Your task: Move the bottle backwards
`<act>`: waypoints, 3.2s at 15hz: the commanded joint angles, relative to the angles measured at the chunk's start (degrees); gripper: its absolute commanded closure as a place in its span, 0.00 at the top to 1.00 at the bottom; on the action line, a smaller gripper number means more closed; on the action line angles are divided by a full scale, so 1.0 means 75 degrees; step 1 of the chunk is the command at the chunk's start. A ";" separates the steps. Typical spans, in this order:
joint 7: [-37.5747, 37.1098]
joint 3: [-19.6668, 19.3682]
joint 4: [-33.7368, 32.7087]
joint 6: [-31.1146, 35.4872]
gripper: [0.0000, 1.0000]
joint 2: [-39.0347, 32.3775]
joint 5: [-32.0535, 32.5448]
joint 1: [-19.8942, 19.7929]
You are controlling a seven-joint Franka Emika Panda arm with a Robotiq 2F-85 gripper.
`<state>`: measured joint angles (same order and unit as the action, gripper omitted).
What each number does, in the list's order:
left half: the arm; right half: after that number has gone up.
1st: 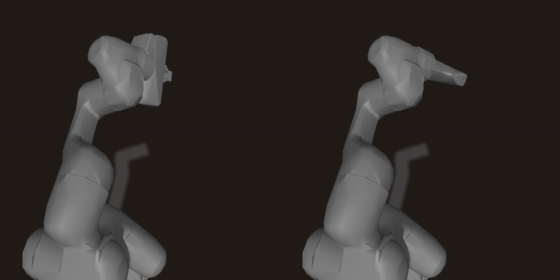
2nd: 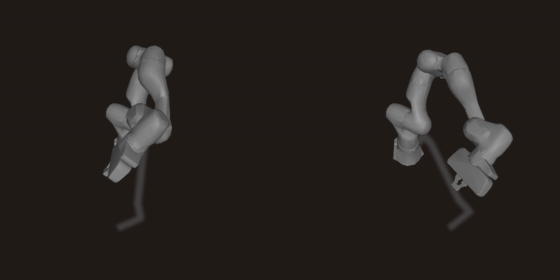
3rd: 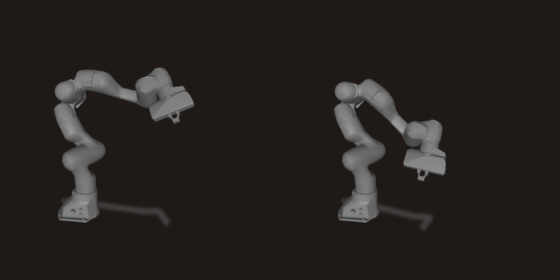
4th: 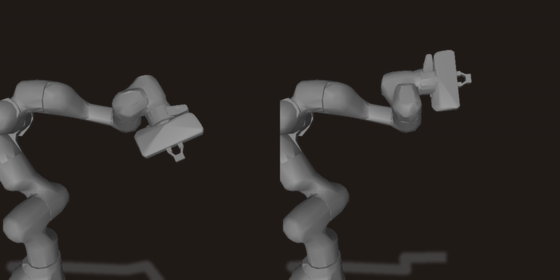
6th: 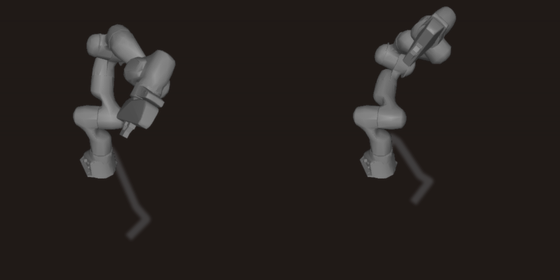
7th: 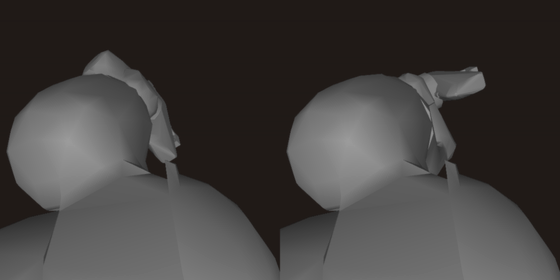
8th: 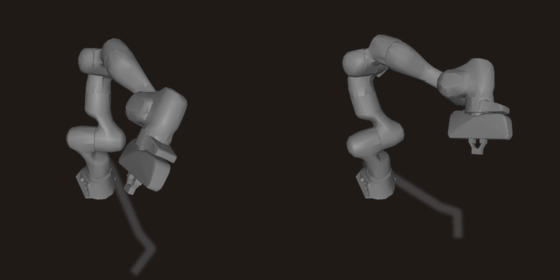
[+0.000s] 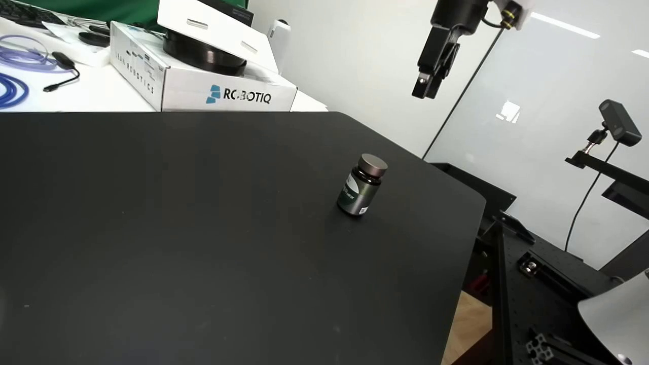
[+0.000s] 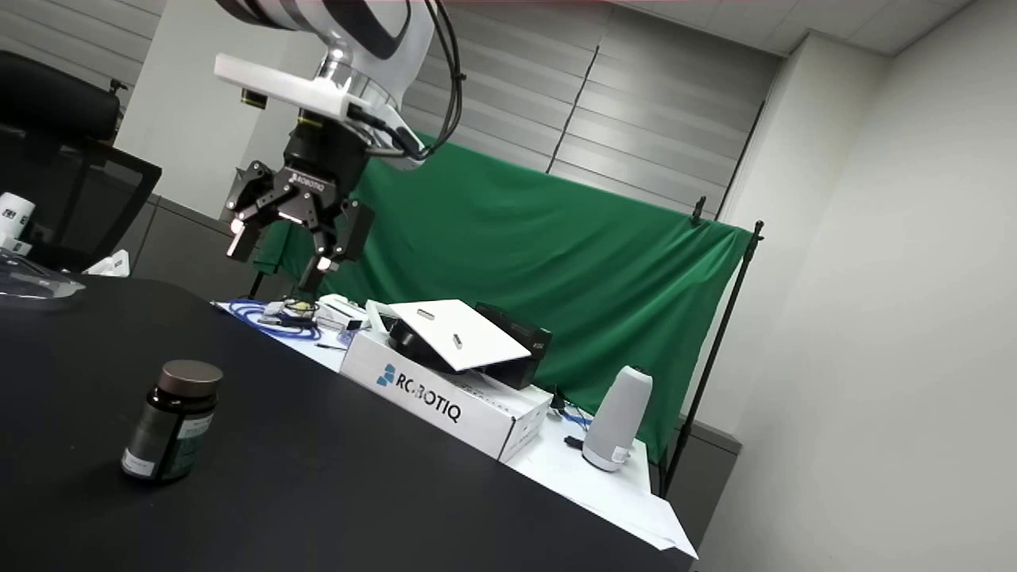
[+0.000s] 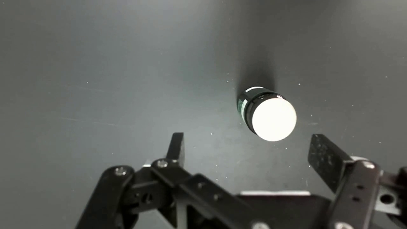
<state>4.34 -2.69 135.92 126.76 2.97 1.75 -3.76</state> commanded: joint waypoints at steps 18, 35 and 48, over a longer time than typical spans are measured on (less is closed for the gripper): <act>-0.0009 0.0295 0.0005 0.1047 1.00 -0.1516 0.0015 0.0434; -0.0539 0.0266 0.0312 0.2151 1.00 -0.1824 0.1236 0.0811; 0.0212 0.0403 0.0836 0.3422 1.00 -0.1966 0.0036 0.0572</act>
<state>4.98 -0.48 141.18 150.67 -11.62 3.51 1.63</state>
